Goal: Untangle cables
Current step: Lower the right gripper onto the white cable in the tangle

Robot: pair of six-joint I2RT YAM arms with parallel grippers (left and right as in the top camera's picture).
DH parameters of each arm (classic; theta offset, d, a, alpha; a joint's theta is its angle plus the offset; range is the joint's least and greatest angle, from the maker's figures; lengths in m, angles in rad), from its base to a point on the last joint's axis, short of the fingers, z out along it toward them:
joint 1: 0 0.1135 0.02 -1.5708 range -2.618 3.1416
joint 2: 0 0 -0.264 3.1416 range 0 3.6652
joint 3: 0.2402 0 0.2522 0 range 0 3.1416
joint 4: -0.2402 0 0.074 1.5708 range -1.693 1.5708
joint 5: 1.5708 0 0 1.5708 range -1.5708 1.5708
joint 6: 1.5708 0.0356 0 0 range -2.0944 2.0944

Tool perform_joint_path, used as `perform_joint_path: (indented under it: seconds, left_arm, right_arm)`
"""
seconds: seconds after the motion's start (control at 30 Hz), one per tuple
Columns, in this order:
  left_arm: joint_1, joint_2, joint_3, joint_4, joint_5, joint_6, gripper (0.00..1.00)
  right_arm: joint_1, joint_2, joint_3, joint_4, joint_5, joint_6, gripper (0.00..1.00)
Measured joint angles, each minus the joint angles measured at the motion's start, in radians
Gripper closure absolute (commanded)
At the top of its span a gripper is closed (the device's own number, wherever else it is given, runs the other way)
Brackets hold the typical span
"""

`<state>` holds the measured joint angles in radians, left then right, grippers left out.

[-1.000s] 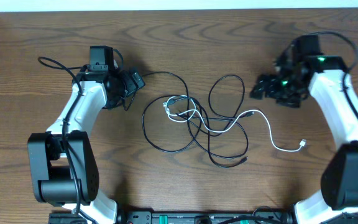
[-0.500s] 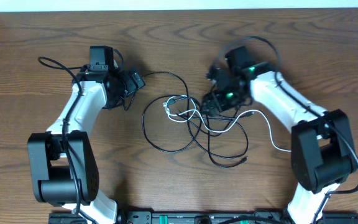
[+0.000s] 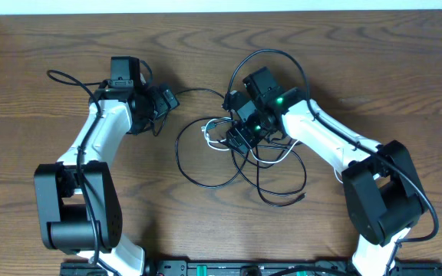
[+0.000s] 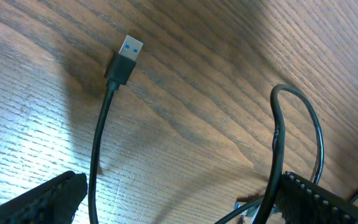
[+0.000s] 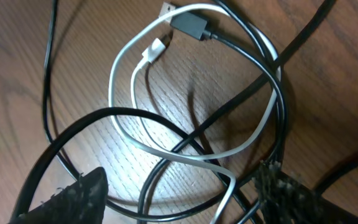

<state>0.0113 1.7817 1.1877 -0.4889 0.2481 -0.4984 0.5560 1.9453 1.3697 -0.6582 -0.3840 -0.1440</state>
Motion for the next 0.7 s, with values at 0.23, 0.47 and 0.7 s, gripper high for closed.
perform_joint_path:
  seconds: [0.23, 0.47, 0.7]
  left_arm:
    - [0.000, 0.000, 0.000, 0.000, 0.000, 0.000, 0.00]
    - [0.000, 0.000, 0.000, 0.000, 0.000, 0.000, 0.00]
    - [0.000, 0.000, 0.000, 0.000, 0.000, 0.000, 0.00]
  right_arm:
    - [0.020, 0.000, 0.000, 0.019, 0.026, 0.000, 0.32]
    - [0.023, 0.000, -0.005, 0.032, 0.034, 0.000, 0.32]
    - [0.023, 0.000, -0.042, 0.092, 0.040, 0.000, 0.33]
